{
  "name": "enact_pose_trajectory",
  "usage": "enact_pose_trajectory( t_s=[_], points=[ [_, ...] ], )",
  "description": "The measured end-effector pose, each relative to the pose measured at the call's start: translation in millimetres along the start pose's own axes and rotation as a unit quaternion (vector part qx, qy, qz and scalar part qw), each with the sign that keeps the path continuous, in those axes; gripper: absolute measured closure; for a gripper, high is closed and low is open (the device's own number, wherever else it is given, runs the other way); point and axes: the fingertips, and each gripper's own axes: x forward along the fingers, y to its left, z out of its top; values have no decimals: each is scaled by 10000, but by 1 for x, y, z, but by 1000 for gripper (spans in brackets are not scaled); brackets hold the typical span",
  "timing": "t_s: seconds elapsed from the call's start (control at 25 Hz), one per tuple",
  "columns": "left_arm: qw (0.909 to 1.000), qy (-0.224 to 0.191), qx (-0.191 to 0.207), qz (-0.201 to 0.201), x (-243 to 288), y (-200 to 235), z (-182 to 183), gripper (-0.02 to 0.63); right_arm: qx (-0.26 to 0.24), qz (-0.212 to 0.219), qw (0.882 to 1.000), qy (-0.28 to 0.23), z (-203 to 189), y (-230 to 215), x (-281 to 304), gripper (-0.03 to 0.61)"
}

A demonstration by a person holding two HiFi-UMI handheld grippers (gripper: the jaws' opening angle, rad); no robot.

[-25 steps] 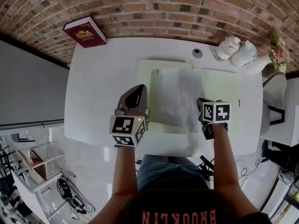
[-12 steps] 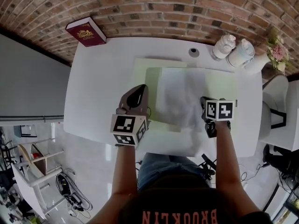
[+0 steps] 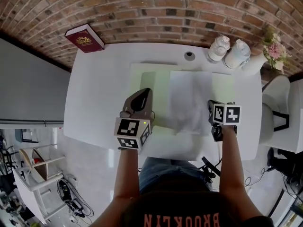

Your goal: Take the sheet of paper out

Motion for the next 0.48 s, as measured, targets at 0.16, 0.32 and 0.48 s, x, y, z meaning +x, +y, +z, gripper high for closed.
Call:
enact_pose_trajectory(
  t_s=[0.16, 0.32, 0.48],
  points=[
    [9999, 25, 65, -73, 2, -4, 0, 617, 25, -240, 9996, -119, 2, -18, -11, 575],
    [9998, 24, 146, -147, 1, -6, 1, 617, 75, -480, 9984, -282, 5, -29, -23, 575],
    [9996, -3, 187, -230, -8, -5, 1, 617, -31, -638, 9973, -361, 6, -27, -31, 575]
  ],
)
